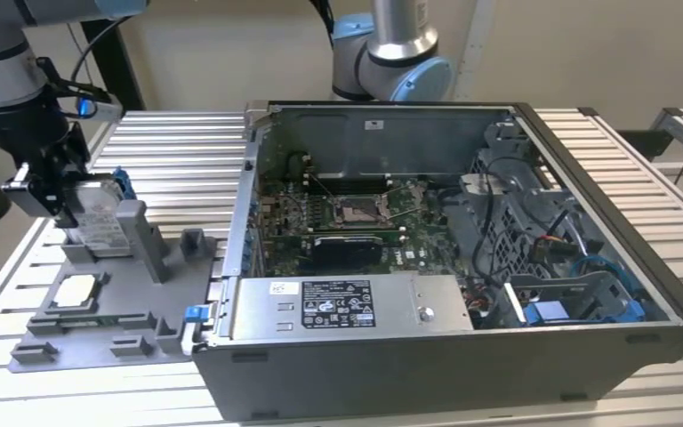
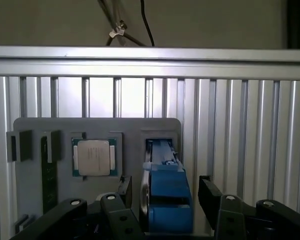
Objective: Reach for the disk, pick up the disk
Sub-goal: 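Pick up the disk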
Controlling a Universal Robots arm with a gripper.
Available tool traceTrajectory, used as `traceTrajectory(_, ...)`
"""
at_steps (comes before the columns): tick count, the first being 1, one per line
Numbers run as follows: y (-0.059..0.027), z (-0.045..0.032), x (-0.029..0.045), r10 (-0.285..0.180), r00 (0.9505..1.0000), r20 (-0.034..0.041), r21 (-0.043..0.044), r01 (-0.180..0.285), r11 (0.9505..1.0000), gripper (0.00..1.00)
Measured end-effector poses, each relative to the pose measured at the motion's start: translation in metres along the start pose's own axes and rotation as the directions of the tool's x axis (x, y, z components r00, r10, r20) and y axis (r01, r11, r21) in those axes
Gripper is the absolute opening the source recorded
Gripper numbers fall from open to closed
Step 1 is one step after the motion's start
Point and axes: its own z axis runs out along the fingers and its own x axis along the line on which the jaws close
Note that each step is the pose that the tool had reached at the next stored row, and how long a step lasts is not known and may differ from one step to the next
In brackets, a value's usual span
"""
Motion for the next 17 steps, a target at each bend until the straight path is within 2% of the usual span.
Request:
traceTrajectory(12,0.0,0.0017,-0.0001,0.0,1.0,0.0007,0.0001,0.0,1.0,1.0)
traceTrajectory(13,0.0,0.0017,-0.0001,0.0,1.0,0.0008,0.0001,0.0,1.0,0.0)
traceTrajectory(17,-0.0001,0.0016,0.0,0.0,1.0,0.0008,-0.0001,0.0,1.0,0.0)
